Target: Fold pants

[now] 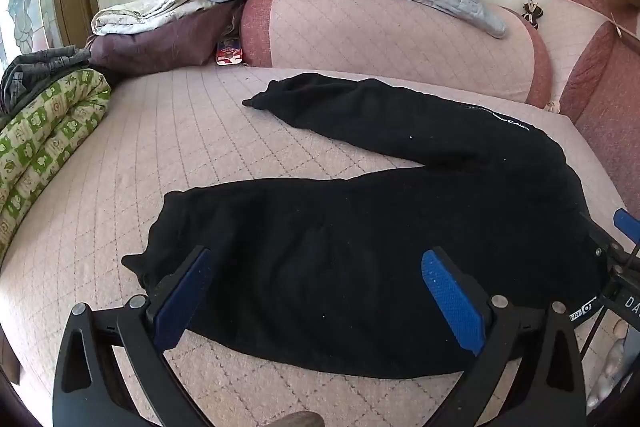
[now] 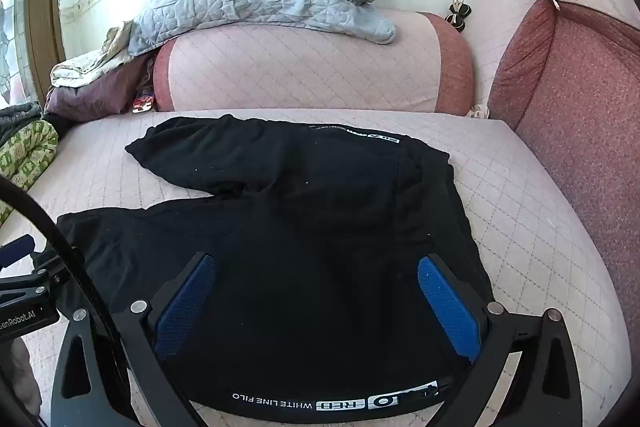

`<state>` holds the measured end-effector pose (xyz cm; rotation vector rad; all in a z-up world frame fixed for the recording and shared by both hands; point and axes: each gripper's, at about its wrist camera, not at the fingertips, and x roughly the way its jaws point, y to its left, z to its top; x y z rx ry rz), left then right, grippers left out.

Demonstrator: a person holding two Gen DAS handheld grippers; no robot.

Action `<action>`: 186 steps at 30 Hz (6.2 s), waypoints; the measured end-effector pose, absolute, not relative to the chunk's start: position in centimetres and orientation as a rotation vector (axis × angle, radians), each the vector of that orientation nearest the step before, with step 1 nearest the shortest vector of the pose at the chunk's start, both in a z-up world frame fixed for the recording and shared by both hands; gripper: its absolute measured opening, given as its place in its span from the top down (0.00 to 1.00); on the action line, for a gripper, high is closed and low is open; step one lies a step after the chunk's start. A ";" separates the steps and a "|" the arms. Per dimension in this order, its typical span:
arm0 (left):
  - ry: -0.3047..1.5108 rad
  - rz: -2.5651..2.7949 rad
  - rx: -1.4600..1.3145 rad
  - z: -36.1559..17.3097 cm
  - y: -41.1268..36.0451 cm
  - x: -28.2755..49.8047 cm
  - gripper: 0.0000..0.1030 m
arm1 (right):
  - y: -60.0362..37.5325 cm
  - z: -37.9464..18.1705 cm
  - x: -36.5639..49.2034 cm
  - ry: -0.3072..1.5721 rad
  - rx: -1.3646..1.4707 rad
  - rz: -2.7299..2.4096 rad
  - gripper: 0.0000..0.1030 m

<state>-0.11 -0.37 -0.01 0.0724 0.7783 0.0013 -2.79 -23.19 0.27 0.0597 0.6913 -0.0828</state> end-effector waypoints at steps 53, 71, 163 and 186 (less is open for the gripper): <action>0.813 0.247 -0.218 3.7 13.6 -0.3 0.00 | -39.9 -2.9 -9.8 0.784 0.767 -0.397 0.93; 0.881 0.181 -0.209 2.1 12.9 0.4 0.05 | -41.4 -1.1 -12.9 0.679 0.712 -0.602 0.58; 1.028 -0.192 -0.048 -3.5 16.0 -0.9 0.72 | -25.4 -7.0 -3.9 1.138 0.108 0.234 0.86; 1.040 -0.107 -0.101 -3.5 14.0 6.1 0.87 | -35.3 -0.6 -10.0 1.022 0.267 -0.084 0.53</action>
